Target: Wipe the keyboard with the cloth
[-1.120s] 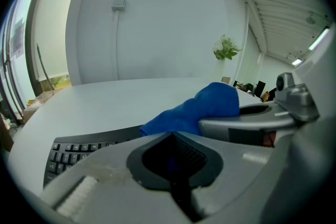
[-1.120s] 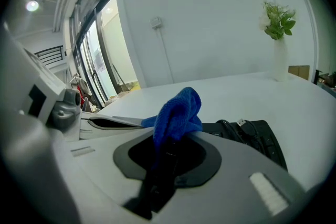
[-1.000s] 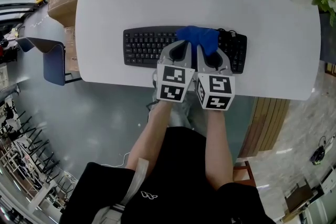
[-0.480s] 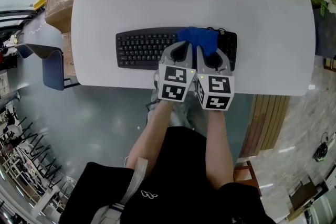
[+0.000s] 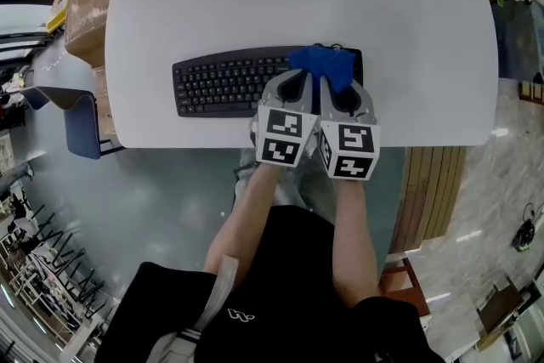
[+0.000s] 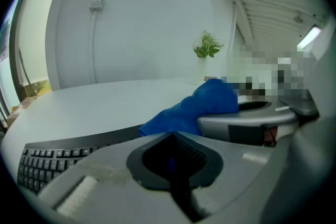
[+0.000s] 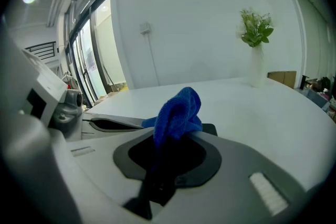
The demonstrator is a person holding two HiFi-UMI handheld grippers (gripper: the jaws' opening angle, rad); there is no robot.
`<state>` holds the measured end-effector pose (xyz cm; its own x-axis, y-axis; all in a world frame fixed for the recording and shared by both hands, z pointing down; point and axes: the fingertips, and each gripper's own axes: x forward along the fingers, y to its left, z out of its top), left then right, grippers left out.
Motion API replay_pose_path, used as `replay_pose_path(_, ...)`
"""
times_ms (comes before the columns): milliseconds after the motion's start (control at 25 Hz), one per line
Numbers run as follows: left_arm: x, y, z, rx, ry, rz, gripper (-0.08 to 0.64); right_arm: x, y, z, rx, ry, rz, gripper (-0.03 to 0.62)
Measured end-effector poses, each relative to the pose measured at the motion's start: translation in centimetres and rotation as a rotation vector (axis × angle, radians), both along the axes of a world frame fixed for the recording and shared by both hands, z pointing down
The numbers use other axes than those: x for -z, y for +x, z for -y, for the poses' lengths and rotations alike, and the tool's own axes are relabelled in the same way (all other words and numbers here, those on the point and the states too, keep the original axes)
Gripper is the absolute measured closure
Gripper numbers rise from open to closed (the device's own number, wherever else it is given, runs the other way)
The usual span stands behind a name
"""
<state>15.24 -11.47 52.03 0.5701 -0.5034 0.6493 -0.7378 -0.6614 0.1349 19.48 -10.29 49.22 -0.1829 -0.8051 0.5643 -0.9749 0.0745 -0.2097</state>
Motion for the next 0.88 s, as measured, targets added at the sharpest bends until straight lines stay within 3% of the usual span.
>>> replay_pose_path(360, 0.2, 3.4, -1.6, -0.077, -0.019, -0.043, 0.563, -0.2, 4.1, -1.9, -0.110, -0.002, 0.089, 0.515)
replay_pose_path(680, 0.9, 4.8, -2.7, -0.113, -0.018, -0.072, 0.563, 0.4, 6.2, -3.0, -0.148, 0.009, 0.069, 0.515)
replay_pose_path(880, 2.5, 2.5, -2.0, -0.046, 0.022, -0.098, 0.563, 3.2, 7.4, -2.6, -0.166, 0.073, 0.059, 0.517)
